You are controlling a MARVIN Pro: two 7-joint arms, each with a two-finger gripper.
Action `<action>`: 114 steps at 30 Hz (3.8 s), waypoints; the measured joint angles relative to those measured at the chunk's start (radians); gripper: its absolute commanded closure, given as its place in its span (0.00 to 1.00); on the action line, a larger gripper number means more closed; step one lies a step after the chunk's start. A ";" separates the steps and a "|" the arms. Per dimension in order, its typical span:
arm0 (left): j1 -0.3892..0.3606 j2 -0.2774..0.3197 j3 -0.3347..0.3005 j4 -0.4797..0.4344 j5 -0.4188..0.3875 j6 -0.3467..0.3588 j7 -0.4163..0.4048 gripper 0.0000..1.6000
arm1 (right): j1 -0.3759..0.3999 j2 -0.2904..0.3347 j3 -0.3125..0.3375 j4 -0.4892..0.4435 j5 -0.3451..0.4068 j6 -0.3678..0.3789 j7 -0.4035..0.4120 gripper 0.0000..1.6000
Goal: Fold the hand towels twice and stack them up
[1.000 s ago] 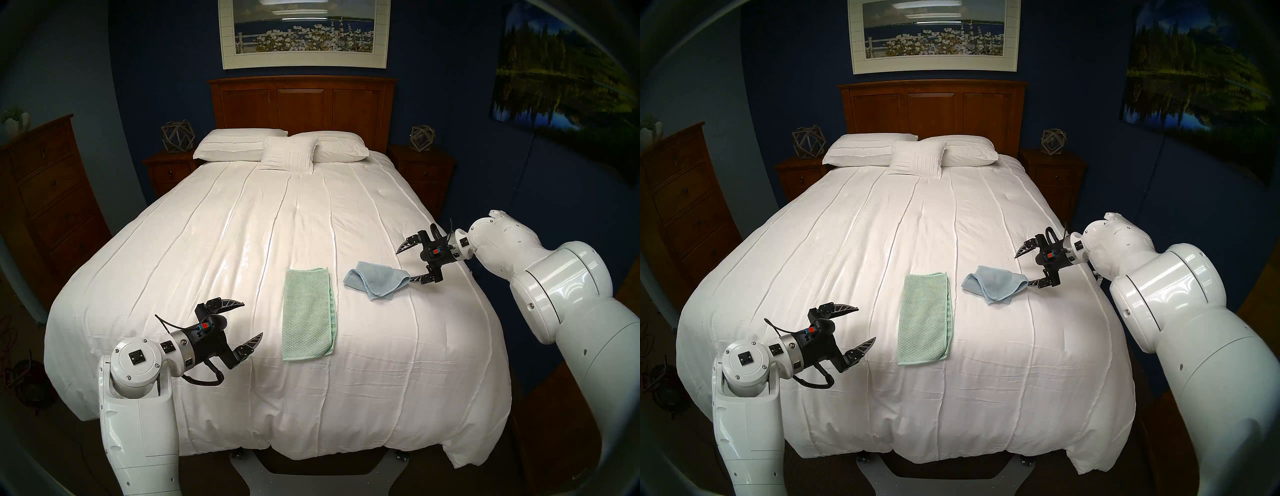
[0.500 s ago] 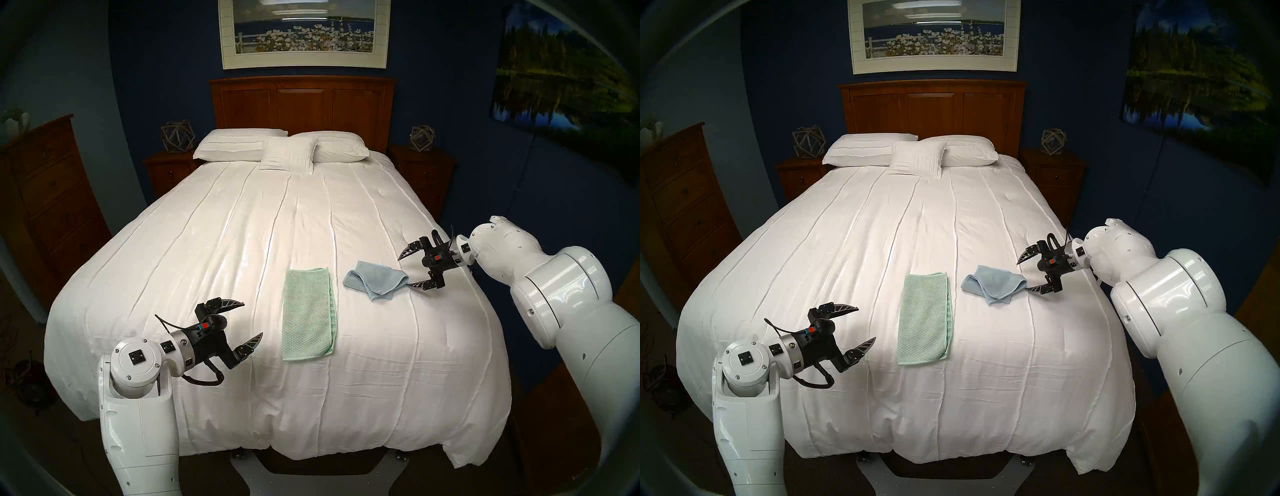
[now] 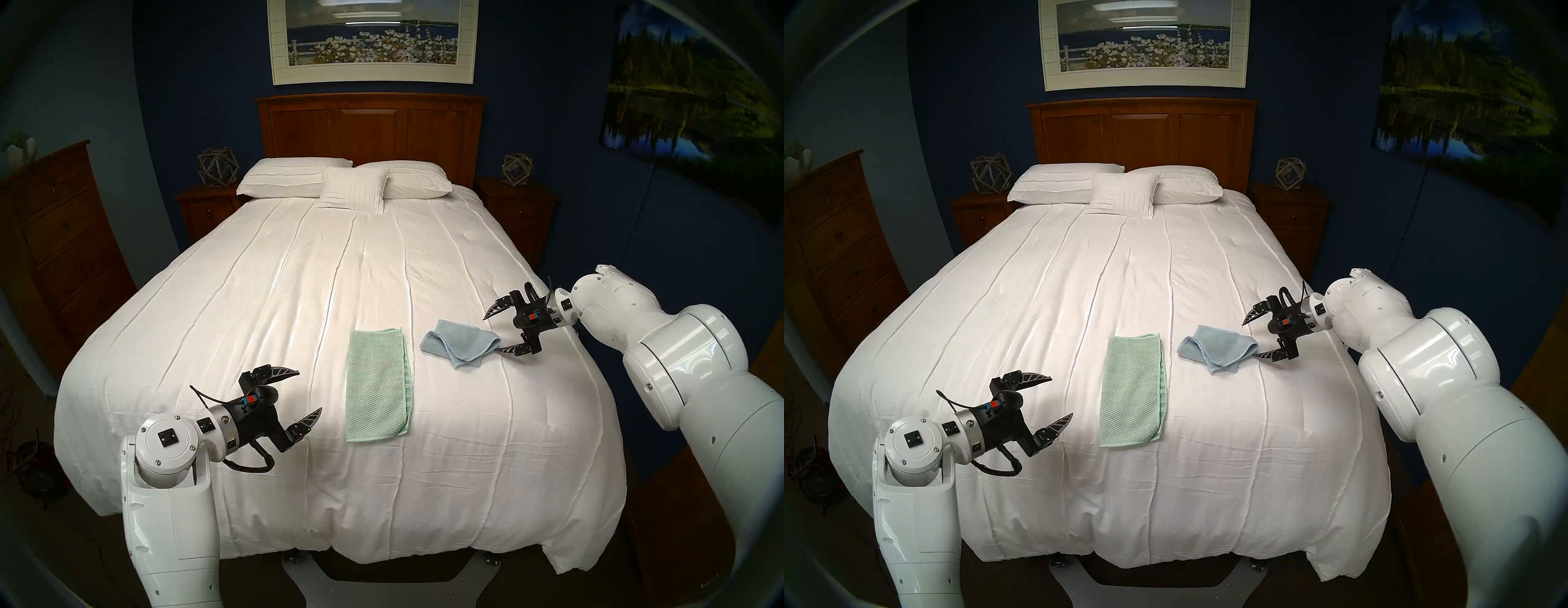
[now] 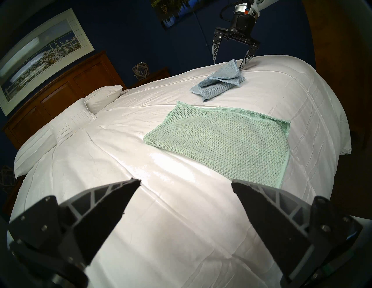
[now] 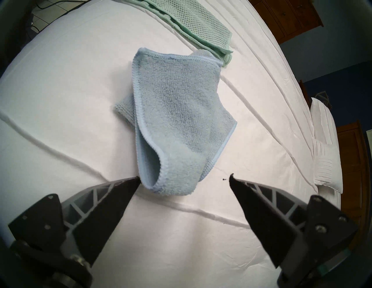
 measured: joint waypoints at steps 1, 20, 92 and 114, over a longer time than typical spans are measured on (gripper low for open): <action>0.000 0.000 0.000 0.000 0.000 0.000 0.000 0.00 | 0.000 0.001 0.000 -0.003 0.001 0.000 0.000 0.00; -0.003 0.000 -0.001 0.009 0.002 -0.002 0.000 0.00 | -0.088 -0.053 -0.016 -0.039 0.019 0.000 -0.001 0.00; -0.018 0.000 -0.003 0.032 0.010 -0.013 0.000 0.00 | -0.087 0.150 -0.087 -0.210 0.012 0.000 -0.002 0.00; -0.021 -0.001 -0.003 0.036 0.011 -0.017 0.000 0.00 | -0.102 0.196 -0.138 -0.386 0.022 0.000 -0.005 0.00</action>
